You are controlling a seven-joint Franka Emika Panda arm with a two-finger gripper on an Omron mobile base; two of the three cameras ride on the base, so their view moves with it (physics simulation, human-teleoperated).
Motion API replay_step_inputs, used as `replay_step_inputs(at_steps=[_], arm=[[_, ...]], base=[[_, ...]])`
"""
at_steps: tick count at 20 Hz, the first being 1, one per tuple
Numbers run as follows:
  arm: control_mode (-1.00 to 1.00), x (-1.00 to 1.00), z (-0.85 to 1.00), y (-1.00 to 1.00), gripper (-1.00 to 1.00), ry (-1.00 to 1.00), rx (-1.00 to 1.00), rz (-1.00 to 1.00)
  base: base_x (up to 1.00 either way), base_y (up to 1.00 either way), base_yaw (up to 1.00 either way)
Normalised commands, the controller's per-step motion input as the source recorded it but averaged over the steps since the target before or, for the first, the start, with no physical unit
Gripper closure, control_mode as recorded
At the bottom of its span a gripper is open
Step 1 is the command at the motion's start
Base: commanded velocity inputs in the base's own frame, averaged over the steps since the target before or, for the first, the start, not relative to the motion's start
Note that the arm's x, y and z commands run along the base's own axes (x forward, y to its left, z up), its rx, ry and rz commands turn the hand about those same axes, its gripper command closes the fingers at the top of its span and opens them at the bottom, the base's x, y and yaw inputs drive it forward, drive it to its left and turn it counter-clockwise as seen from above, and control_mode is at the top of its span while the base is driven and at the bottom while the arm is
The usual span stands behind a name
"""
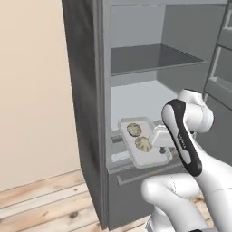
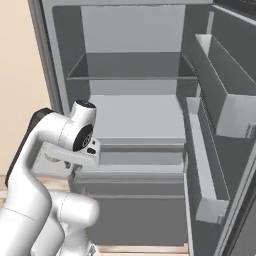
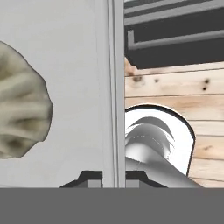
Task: Place two dumplings into each of the tupperware containers and then place the containers in the fridge.
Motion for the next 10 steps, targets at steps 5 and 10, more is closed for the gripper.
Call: replay_step_inputs(at_steps=[5, 10], arm=[[1.0, 0.0, 0.0, 0.0, 1.0, 0.0, 0.0, 0.0], [1.0, 0.0, 0.0, 0.0, 1.0, 0.0, 0.0, 0.0]], base=[[0.66, -0.41, 0.37], [0.7, -0.36, 0.37]])
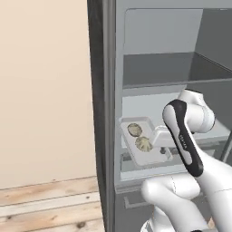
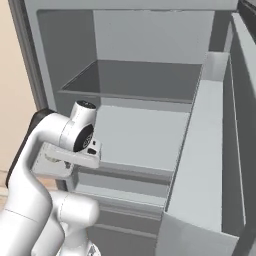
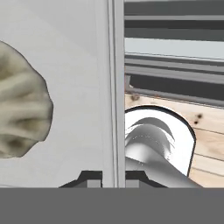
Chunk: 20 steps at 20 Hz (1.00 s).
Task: Place two dumplings into each of the tupperware containers and then place the containers in the fridge.
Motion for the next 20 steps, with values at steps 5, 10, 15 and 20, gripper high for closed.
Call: replay_step_inputs(at_steps=[5, 10, 15, 20], arm=[[1.0, 0.0, 0.0, 0.0, 1.0, 0.0, 0.0, 0.0], [-1.0, 0.05, 0.0, -0.39, 1.0, 0.0, 0.09, 0.01], [-1.0, -0.32, -0.09, -0.66, 1.0, 0.0, 0.14, -0.32], [-1.0, 0.05, -0.05, -0.35, 1.0, 0.0, 0.07, -0.54]], base=[[0.57, -0.31, 0.34], [0.0, 0.0, 0.0], [0.0, 0.0, 0.0], [0.0, 0.0, 0.0]])
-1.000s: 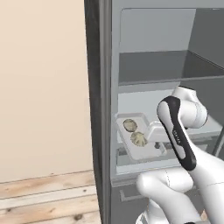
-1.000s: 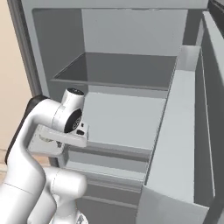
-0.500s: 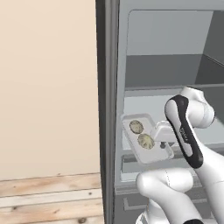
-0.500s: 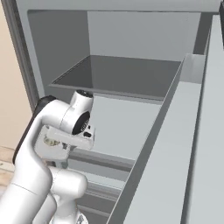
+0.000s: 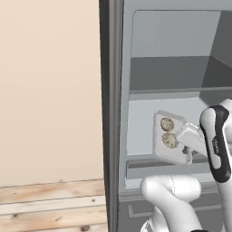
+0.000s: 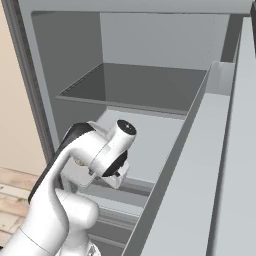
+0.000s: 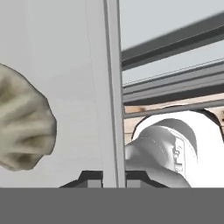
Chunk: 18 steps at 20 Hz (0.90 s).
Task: Place two dumplings into each of the tupperware containers and then place the containers in the fridge.
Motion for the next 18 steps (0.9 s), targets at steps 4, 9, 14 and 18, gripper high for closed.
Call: replay_step_inputs(at_steps=[4, 9, 14, 18], arm=[[-1.0, 0.43, -0.1, -0.34, 1.0, 0.05, 0.03, -0.6], [-1.0, 0.76, 0.0, -0.17, 1.0, 0.13, 0.0, -0.45], [-1.0, 0.7, 0.0, -0.03, 1.0, 0.17, 0.0, -0.18], [-1.0, 0.63, 0.0, -0.23, 1.0, 0.0, 0.07, -0.01]], base=[[0.0, 0.0, 0.0], [0.0, 0.0, 0.0], [0.0, 0.0, 0.0], [0.0, 0.0, 0.0]])
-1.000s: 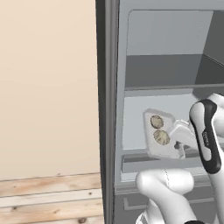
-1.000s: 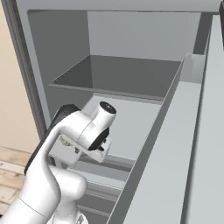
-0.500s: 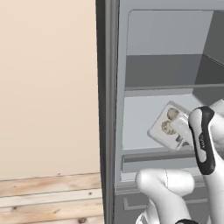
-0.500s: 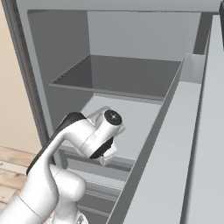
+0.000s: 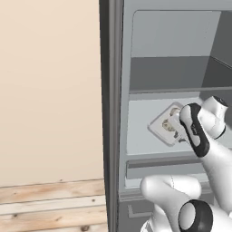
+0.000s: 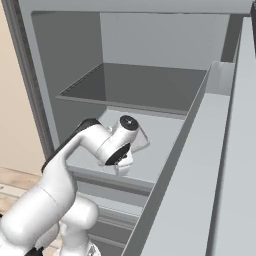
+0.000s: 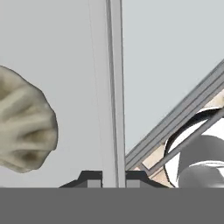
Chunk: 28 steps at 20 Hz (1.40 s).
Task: Place two dumplings into each of the tupperware containers and then place the containers in the fridge.
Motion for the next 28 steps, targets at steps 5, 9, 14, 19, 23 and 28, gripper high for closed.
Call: replay_step_inputs(at_steps=[5, 9, 14, 19, 23, 28], arm=[[-1.0, 0.6, -0.02, -0.04, 1.0, 0.0, 0.07, 0.0], [-1.0, 0.65, -0.03, 0.01, 1.0, 0.0, 0.01, 0.0], [-1.0, 0.64, -0.15, 0.01, 1.0, 0.0, 0.01, 0.0], [-1.0, 0.46, -0.22, -0.35, 1.0, 0.02, 0.09, -0.11], [-1.0, 0.24, -0.07, -0.76, 1.0, 0.03, 0.2, -0.12], [-1.0, 0.59, 0.0, -0.57, 1.0, 0.05, 0.16, -0.04]], base=[[0.0, 0.0, 0.0], [0.0, 0.0, 0.0], [0.0, 0.0, 0.0], [0.0, 0.0, 0.0], [0.0, 0.0, 0.0], [0.0, 0.0, 0.0]])
